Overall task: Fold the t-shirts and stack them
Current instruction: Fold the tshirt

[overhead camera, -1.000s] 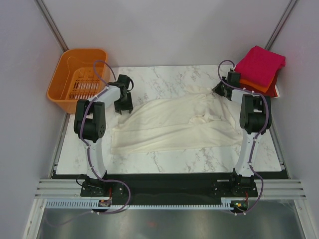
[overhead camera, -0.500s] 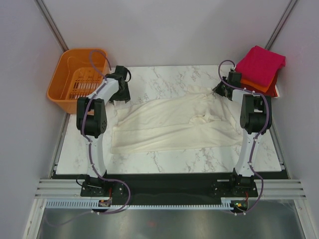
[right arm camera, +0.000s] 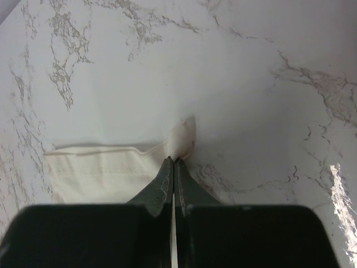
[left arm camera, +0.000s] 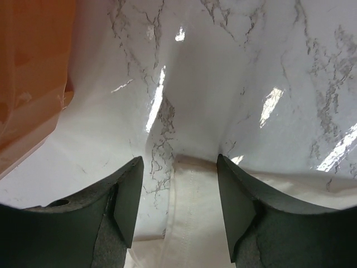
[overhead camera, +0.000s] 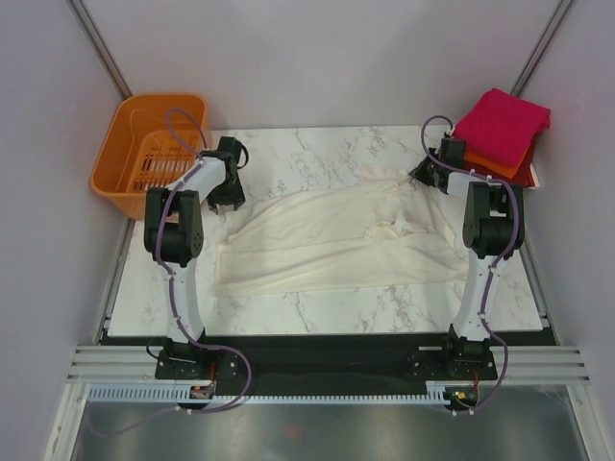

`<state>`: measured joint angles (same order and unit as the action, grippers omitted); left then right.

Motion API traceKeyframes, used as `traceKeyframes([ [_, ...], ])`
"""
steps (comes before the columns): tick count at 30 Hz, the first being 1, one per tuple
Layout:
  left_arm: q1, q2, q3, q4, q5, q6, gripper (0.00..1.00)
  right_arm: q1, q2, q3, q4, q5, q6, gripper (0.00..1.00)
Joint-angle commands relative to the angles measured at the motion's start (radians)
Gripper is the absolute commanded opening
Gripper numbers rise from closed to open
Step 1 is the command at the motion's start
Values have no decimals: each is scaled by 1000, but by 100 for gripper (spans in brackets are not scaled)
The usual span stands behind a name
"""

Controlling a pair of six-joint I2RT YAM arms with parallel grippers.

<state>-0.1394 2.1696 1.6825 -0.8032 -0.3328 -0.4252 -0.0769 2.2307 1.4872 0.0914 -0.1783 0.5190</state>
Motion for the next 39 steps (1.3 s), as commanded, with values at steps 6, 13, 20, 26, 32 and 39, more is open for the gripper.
traceKeyframes([
  [6,-3,-68,-81,-14,95,-79,64,-20,10,41,1,2,4,0],
  [13,-9,-90,-141,-1,115,-110,68,-20,20,48,-2,-1,7,0],
  [20,-25,-174,-161,10,54,-130,72,-20,29,56,-4,-12,13,0],
  [26,-32,-252,-204,36,0,-129,69,-20,35,62,-4,-21,18,0],
  [32,-60,-274,-225,59,-55,-104,68,-20,40,65,-4,-27,19,0],
  [39,-58,-228,-227,75,-37,-116,67,-20,43,68,-4,-38,24,0],
])
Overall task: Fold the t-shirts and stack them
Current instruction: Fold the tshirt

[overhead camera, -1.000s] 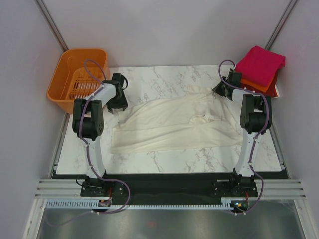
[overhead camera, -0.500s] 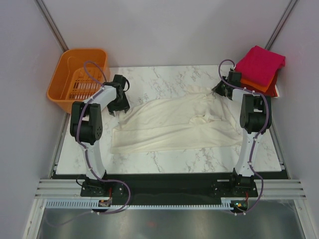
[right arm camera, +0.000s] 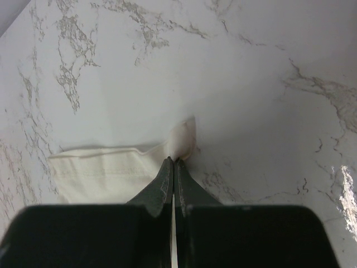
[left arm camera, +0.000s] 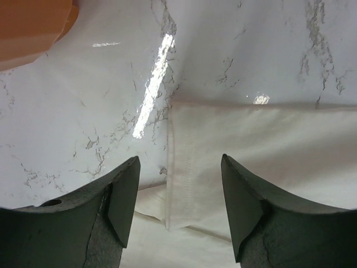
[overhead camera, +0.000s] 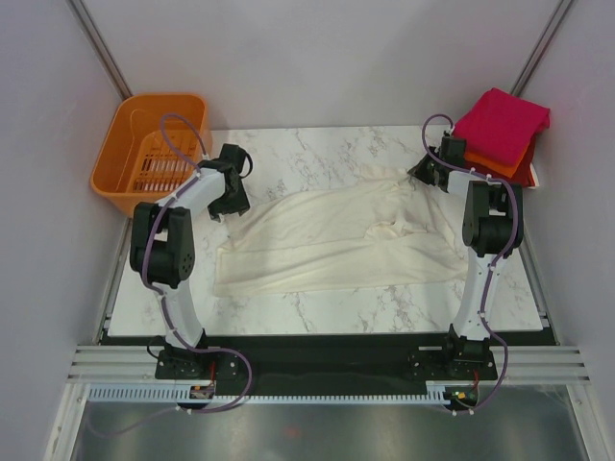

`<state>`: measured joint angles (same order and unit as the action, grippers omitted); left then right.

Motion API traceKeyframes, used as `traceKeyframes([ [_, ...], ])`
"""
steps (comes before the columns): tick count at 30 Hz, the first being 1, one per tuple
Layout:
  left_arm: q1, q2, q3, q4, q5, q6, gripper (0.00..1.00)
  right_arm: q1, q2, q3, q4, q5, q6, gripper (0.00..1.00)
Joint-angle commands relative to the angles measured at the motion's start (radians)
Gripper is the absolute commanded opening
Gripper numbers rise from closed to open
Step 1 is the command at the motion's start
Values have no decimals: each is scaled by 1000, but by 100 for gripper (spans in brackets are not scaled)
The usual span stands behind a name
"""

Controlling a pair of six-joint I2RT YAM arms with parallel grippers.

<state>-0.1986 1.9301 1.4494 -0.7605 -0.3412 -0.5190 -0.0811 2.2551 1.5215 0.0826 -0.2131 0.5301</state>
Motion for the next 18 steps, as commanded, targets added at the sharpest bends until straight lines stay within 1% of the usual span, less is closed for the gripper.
traceKeyframes([
  [1,-1,18,11,32,-31,-22,67,-14,18,32,5,-3,13,0],
  [9,25,81,40,47,-45,-15,63,-14,26,35,6,-15,19,0],
  [10,27,98,45,49,-39,-13,60,-14,26,37,6,-17,19,0],
  [12,30,115,60,55,-44,-15,58,-14,26,39,6,-19,18,0],
  [18,56,176,92,64,-48,-10,58,-14,29,40,6,-20,19,0],
])
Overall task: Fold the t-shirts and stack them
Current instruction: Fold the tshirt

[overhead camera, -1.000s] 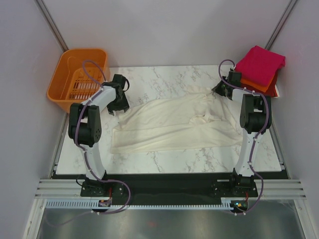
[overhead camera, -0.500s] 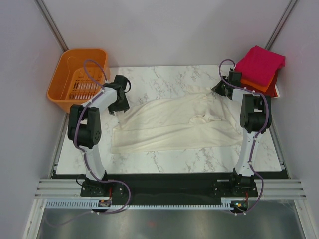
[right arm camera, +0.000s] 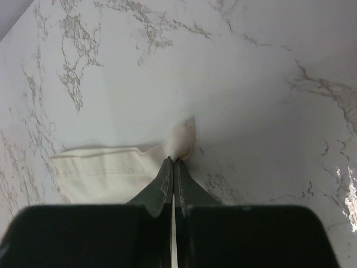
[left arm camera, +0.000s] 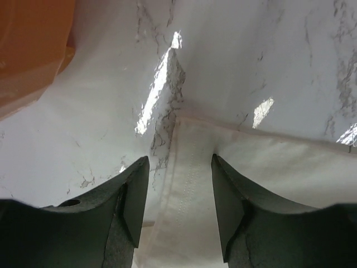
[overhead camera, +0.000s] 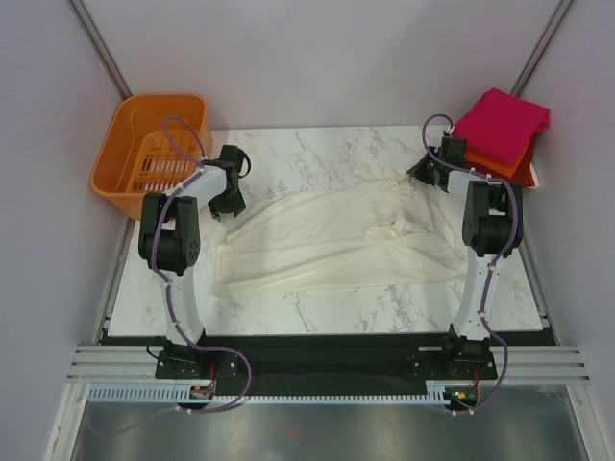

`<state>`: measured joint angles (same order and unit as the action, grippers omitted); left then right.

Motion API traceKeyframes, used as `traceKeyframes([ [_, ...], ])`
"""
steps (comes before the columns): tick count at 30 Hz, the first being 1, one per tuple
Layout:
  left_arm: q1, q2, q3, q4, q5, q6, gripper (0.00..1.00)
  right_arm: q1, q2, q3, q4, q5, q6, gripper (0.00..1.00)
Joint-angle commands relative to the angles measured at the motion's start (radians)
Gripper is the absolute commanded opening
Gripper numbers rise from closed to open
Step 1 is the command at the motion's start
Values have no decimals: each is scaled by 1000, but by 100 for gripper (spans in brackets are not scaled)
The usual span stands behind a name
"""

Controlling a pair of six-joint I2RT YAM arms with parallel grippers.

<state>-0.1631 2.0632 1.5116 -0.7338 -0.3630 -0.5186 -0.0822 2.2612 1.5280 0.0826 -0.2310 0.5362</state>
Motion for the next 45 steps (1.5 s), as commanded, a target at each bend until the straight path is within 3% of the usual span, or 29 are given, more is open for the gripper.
traceKeyframes([
  [1,23,48,29,45,-15,-11,56,-13,23,35,6,-4,11,0],
  [3,30,64,29,59,-4,-1,52,-11,24,35,6,-5,11,0],
  [4,31,70,35,60,15,6,42,-13,24,37,6,-5,13,0],
  [6,31,74,42,63,19,14,32,-13,24,37,6,-7,13,0],
  [8,33,80,59,70,36,32,9,-13,26,38,6,-8,13,0],
  [9,34,87,65,68,42,37,3,-13,26,38,6,-10,13,0],
  [18,33,22,98,38,55,84,2,53,-43,64,10,-57,-27,0],
  [34,22,-230,78,-50,124,135,2,117,-465,24,-231,2,-96,0],
  [45,17,-480,-149,-64,157,152,2,117,-849,-328,-296,36,-137,0],
])
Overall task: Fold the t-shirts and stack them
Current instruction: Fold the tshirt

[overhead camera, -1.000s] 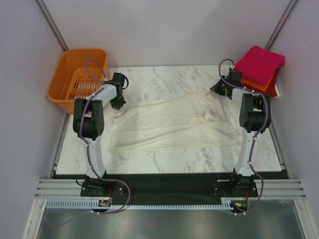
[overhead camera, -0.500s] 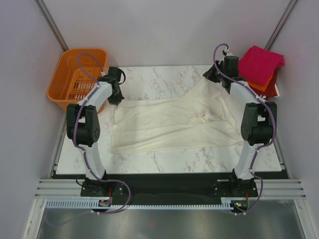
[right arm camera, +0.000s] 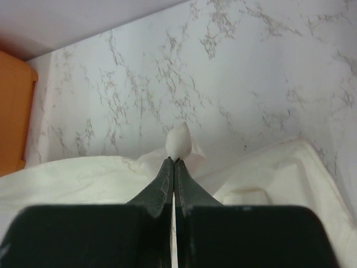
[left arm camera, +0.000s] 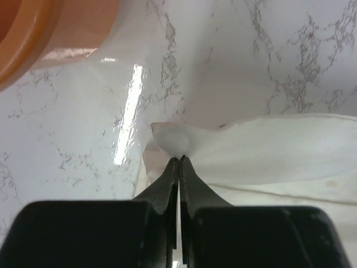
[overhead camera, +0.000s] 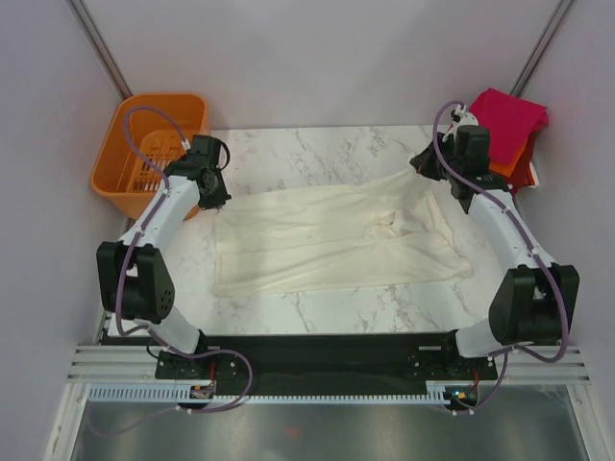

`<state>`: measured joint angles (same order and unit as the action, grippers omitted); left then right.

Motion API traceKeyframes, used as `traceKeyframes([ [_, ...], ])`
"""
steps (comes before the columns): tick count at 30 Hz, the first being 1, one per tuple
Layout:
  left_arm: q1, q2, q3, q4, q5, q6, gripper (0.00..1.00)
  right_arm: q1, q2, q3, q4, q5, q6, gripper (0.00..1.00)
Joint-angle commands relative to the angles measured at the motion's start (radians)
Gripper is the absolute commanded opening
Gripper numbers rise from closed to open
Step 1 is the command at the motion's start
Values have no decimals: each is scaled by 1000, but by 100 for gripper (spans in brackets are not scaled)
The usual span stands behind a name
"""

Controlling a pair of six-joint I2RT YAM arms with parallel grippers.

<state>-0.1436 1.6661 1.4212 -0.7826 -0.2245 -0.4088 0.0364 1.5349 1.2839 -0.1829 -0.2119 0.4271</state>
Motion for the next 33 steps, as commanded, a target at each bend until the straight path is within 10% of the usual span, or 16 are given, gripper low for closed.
traceKeyframes([
  [1,-2,-106,-77,-15,19,42,2,-1,-149,-110,-36,19,-28,0],
  [29,-8,-341,-412,-162,146,27,11,-4,-612,-633,-375,310,245,0],
  [31,-8,-324,-398,-199,155,25,35,-15,-572,-641,-379,316,251,0],
  [33,-8,-338,-395,-221,165,12,79,-32,-543,-646,-377,307,251,59],
])
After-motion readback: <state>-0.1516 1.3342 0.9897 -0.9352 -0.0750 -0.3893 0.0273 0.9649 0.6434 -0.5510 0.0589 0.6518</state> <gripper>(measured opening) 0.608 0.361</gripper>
